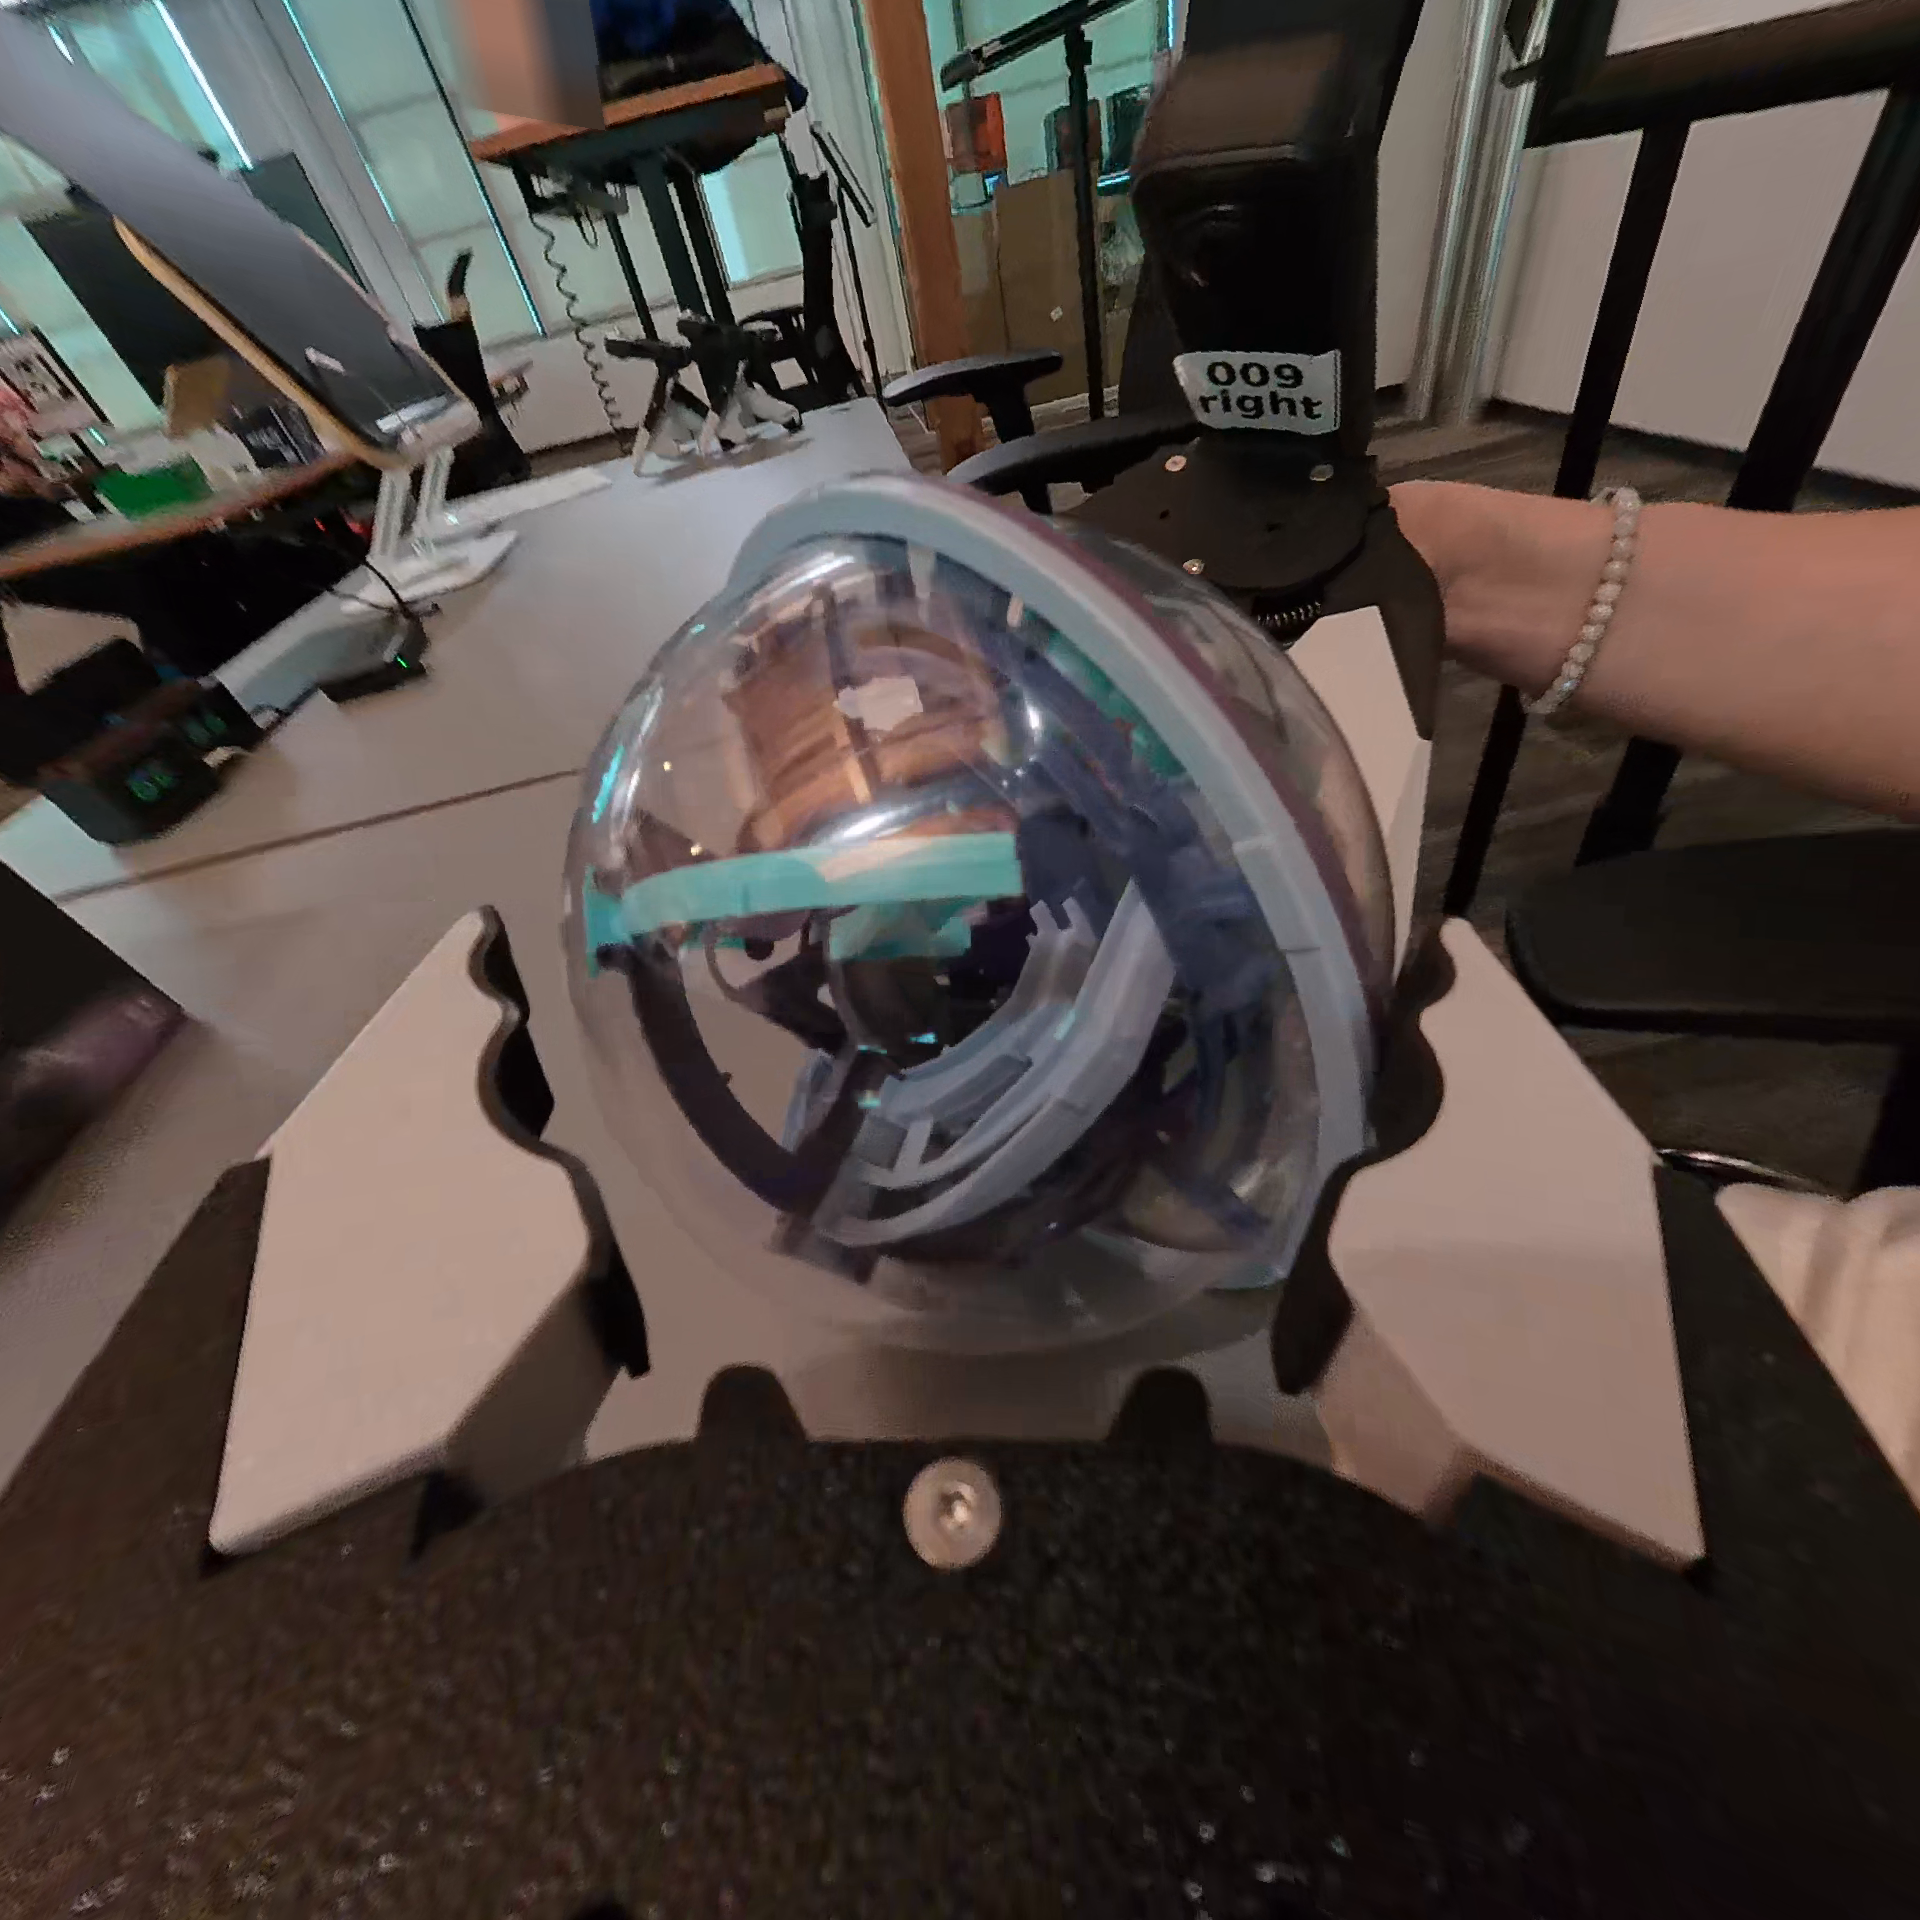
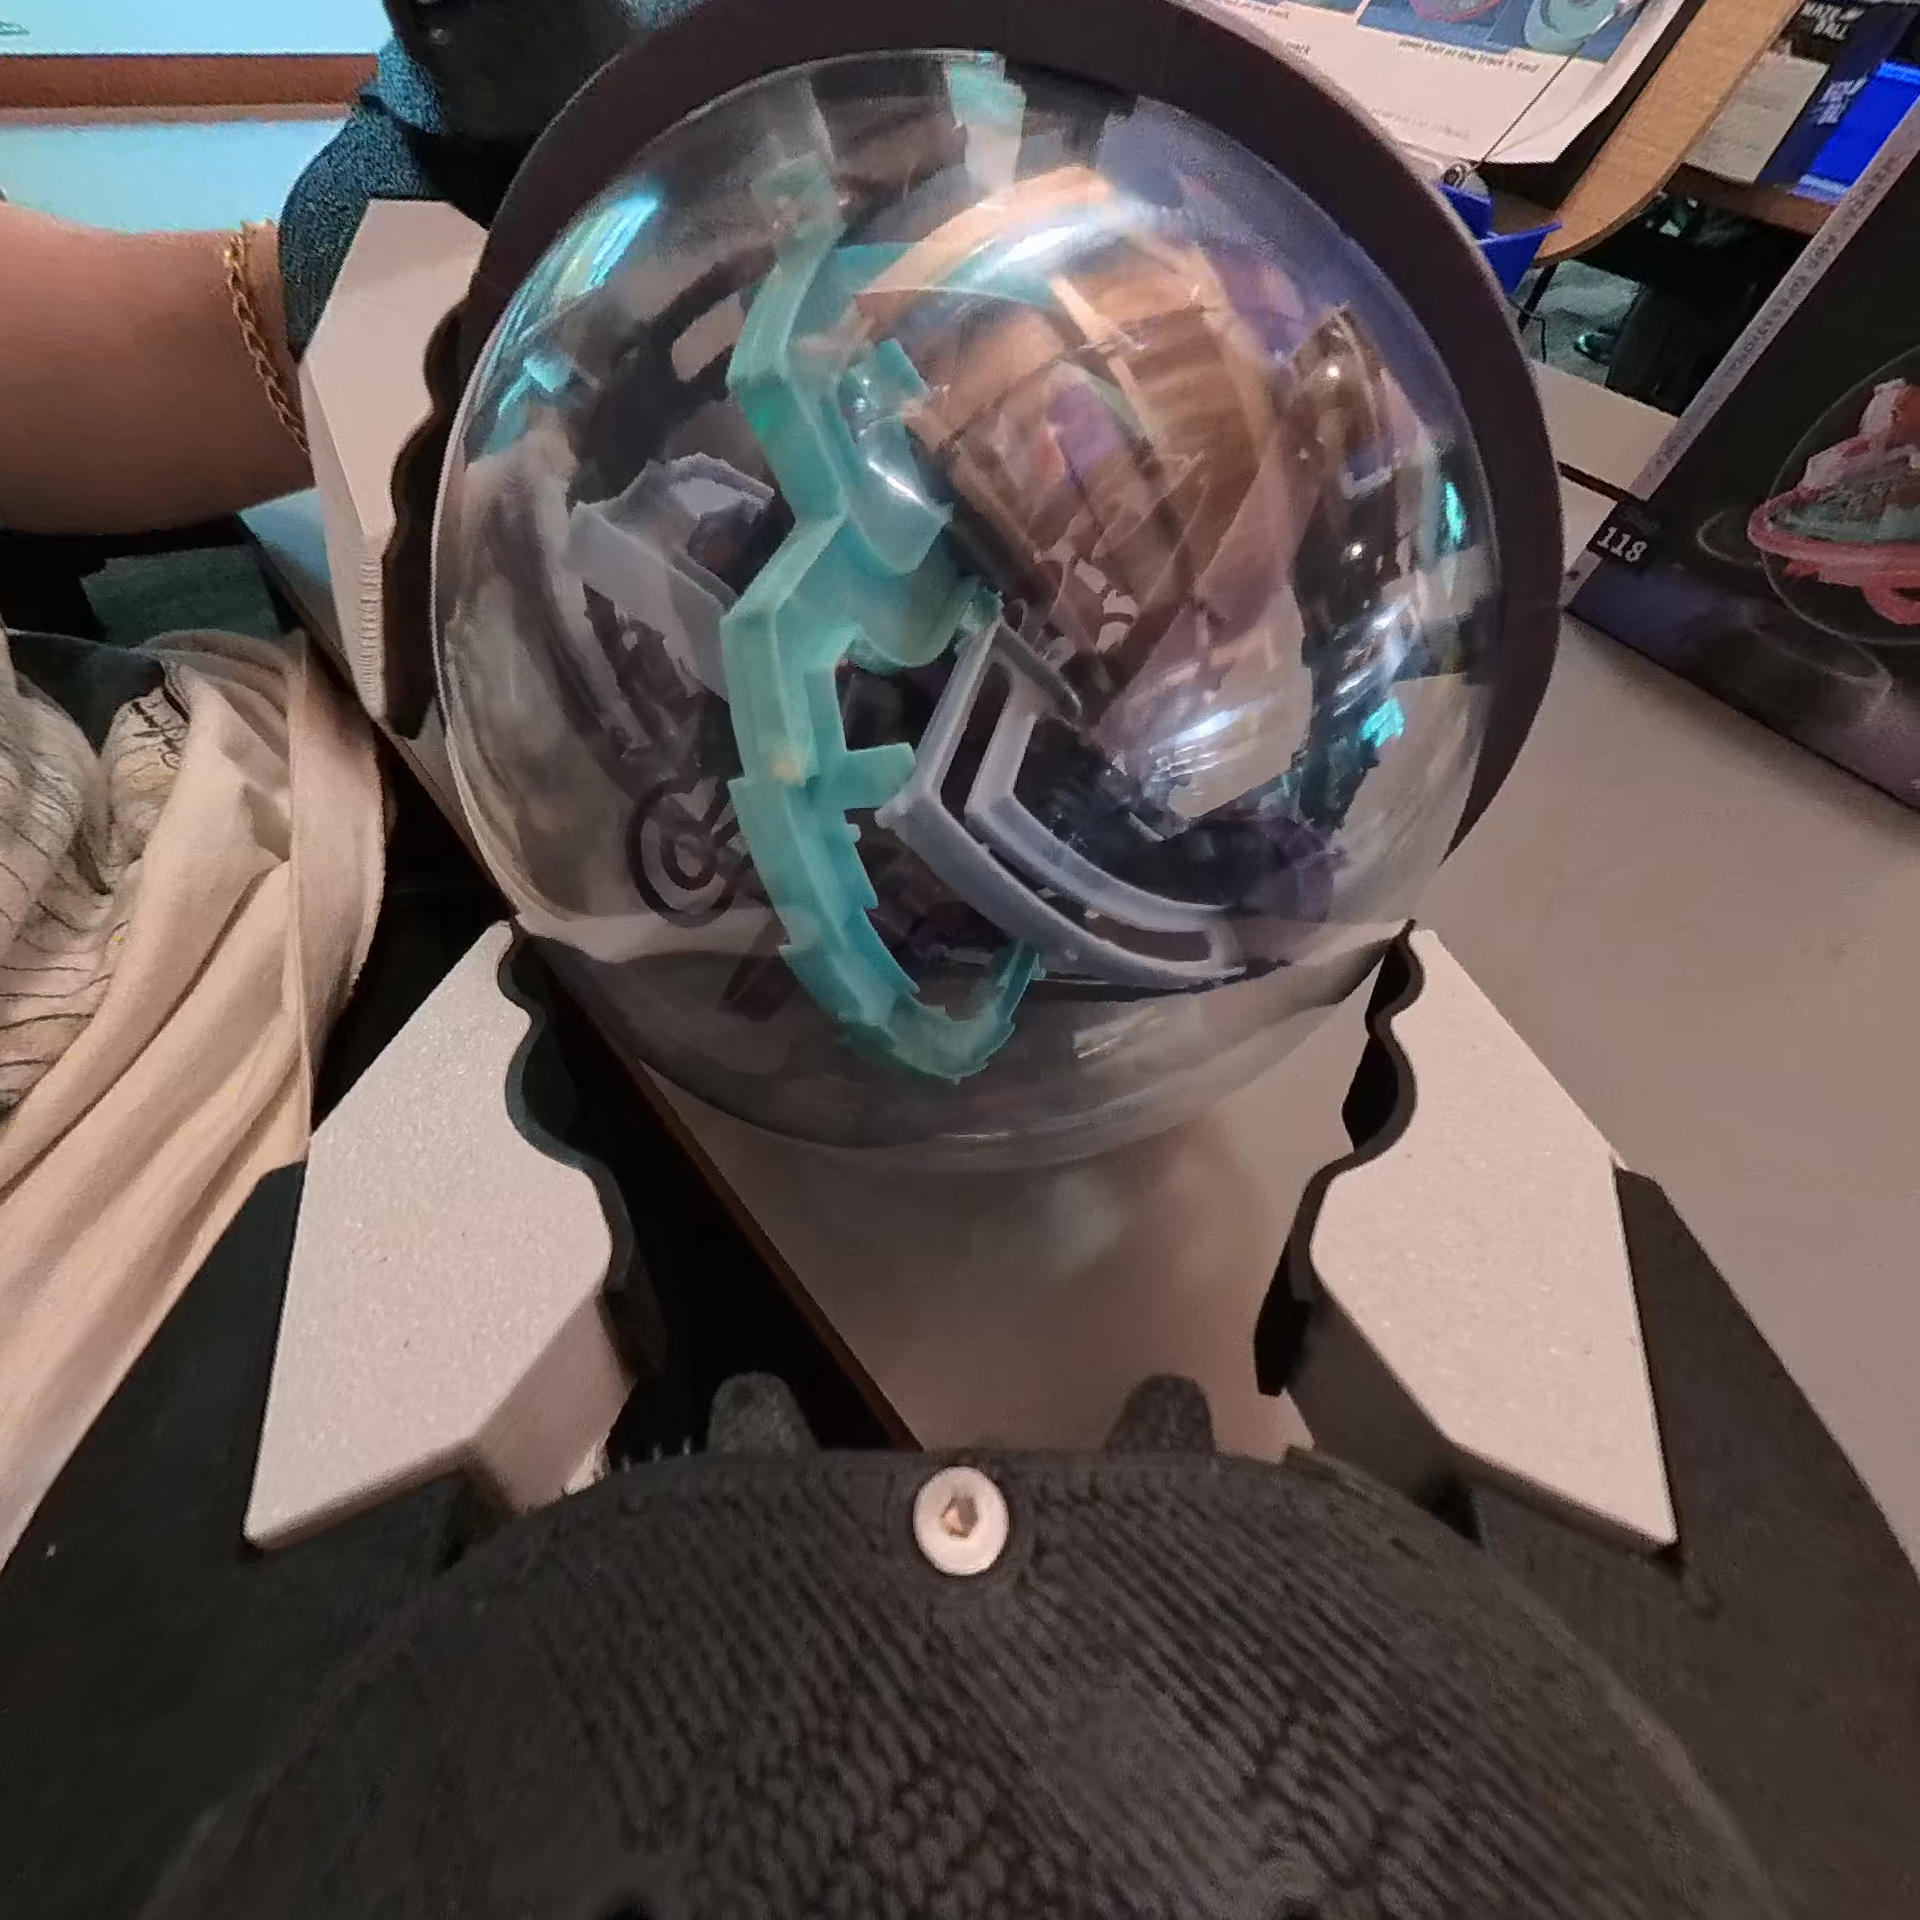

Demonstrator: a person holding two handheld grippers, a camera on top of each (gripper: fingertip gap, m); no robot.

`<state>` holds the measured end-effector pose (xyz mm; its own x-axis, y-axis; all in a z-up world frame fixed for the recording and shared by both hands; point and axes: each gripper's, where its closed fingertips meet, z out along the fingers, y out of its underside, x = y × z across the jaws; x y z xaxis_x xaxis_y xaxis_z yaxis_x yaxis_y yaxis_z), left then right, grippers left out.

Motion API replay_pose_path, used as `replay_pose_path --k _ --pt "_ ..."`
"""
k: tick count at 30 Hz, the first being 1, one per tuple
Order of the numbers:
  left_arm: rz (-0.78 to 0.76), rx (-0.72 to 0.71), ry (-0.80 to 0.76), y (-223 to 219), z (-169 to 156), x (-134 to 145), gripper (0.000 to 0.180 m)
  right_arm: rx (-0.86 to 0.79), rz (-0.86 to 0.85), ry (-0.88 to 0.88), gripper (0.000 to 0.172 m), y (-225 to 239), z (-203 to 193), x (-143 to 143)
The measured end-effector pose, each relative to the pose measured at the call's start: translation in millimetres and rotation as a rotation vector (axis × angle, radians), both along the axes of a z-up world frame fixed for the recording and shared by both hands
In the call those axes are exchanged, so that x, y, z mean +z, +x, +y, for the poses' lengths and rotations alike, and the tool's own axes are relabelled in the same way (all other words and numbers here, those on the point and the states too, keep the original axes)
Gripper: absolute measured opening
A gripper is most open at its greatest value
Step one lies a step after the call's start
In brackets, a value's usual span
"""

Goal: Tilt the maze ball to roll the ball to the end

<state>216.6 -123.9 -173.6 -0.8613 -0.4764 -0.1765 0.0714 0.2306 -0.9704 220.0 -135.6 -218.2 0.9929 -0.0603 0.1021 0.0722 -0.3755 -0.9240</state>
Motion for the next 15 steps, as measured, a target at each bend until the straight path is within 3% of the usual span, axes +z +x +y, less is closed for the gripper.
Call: replay_pose_path --k 8,15 --pt "0.01 -0.013 -0.041 -1 -9 3 0.157 -0.009 0.028 -0.143 0.15 1 -1 -23" --pt "0.006 -0.011 -0.028 0 -7 3 0.157 -0.012 0.028 -0.152 0.15 2 1 -24"
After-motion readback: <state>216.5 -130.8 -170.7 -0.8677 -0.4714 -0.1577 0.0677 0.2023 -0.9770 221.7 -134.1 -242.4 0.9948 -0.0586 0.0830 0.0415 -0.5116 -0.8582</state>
